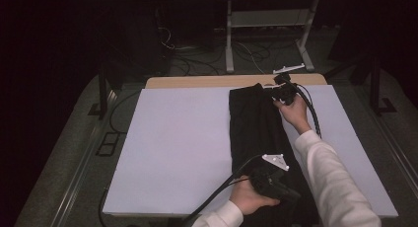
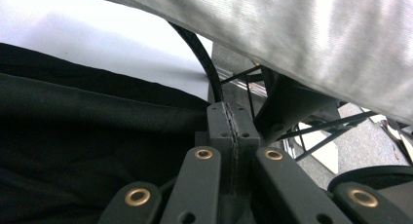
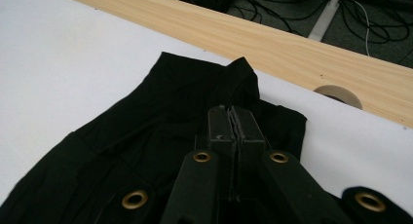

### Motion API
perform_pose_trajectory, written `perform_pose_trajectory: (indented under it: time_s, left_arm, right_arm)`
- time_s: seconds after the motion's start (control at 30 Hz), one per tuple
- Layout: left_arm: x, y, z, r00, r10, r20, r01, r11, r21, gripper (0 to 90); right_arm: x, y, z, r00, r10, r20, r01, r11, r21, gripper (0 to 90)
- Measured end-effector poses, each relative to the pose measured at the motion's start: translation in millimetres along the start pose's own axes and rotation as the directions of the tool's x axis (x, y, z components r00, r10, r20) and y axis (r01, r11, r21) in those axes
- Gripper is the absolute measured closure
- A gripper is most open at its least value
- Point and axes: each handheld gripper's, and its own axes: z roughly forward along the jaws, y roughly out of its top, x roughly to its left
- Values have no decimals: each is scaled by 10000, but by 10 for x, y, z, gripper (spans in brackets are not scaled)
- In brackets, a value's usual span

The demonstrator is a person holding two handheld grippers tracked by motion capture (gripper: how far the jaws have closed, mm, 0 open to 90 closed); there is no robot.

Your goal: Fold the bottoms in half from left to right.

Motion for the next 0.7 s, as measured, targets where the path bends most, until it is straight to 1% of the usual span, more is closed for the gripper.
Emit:
perform_pose_trajectory:
  time_s: [0.2,0.33,0.37,0.53,0.6,0.7]
  left_arm:
    - [17,56,116,10000,-53,-78,54,9999,138,893]
    - [37,90,183,9995,-228,-202,231,9996,176,893]
    - [40,97,199,9993,-300,-203,303,9994,152,894]
    - [60,116,278,9993,-349,-100,350,9993,141,893]
    - [60,117,307,9991,-411,-126,414,9989,239,893]
    - [61,120,349,9987,-488,-167,492,9985,234,893]
  right_arm:
    - [-79,-34,12,9999,120,76,-121,9999,37,871]
    - [-116,-55,19,9999,126,108,-127,9999,95,871]
    - [-127,-61,19,9999,114,119,-115,9999,98,871]
    - [-176,-93,14,9998,137,141,-139,9998,151,871]
    - [-198,-104,13,9998,145,134,-148,9998,157,871]
    - [-222,-111,10,9997,178,154,-180,9997,147,871]
